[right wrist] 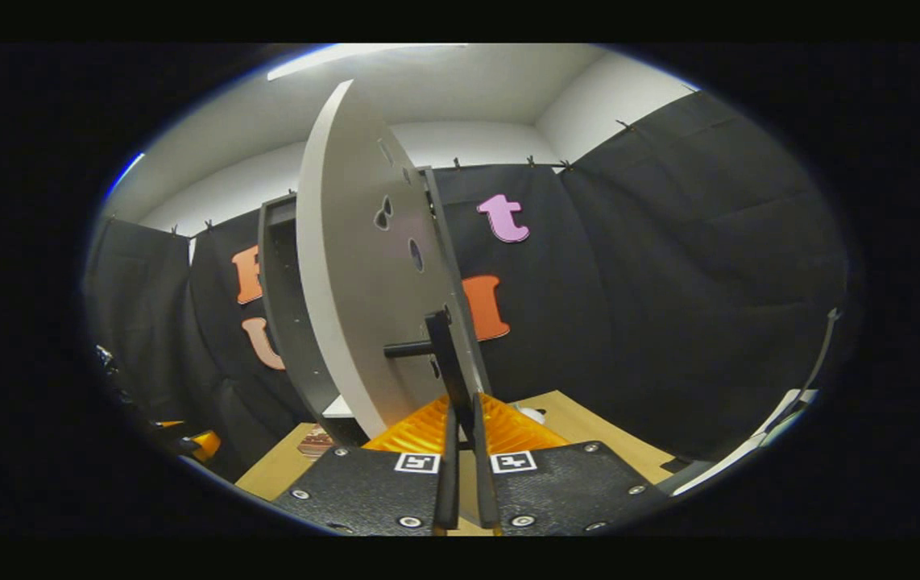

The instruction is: Open the cabinet door with the right hand, grasp the bottle in the cabinet with the left hand and place it on the coaster, then close the cabinet door with the right hand.

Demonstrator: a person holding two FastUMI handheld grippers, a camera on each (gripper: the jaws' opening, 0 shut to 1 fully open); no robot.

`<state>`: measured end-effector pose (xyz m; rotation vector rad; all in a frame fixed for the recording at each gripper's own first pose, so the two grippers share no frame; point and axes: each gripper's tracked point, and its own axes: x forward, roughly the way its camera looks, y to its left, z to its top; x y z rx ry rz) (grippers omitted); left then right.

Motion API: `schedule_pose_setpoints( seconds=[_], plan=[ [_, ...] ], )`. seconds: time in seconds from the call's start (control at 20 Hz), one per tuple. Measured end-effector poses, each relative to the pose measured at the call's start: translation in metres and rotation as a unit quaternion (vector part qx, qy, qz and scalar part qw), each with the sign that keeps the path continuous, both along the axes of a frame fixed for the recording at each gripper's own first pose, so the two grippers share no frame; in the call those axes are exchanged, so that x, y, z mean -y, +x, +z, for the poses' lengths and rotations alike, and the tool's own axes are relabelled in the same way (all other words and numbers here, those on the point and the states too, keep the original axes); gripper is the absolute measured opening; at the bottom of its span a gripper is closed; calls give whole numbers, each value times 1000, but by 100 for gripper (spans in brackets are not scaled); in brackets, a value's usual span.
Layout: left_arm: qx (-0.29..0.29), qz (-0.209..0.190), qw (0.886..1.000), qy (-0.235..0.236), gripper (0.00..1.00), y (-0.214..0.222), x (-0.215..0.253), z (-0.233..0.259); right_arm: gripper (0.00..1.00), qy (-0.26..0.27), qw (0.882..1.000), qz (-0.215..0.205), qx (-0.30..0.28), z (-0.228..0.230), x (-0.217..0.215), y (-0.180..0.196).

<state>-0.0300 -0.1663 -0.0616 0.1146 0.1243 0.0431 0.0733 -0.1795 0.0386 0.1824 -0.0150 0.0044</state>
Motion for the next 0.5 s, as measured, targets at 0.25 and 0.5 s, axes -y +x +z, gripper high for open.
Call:
schedule_pose_setpoints(
  seconds=[0.25, 0.5],
  plan=[
    [-1, 2, 1000, 1, 100, 2, 20, 1, 5, -18, 1000, 23, -1, 1, 30, 2],
    [4, -1, 1000, 0, 98, -2, 35, 9, 0, -33, 999, 38, -6, -1, 52, 4]
  ],
)
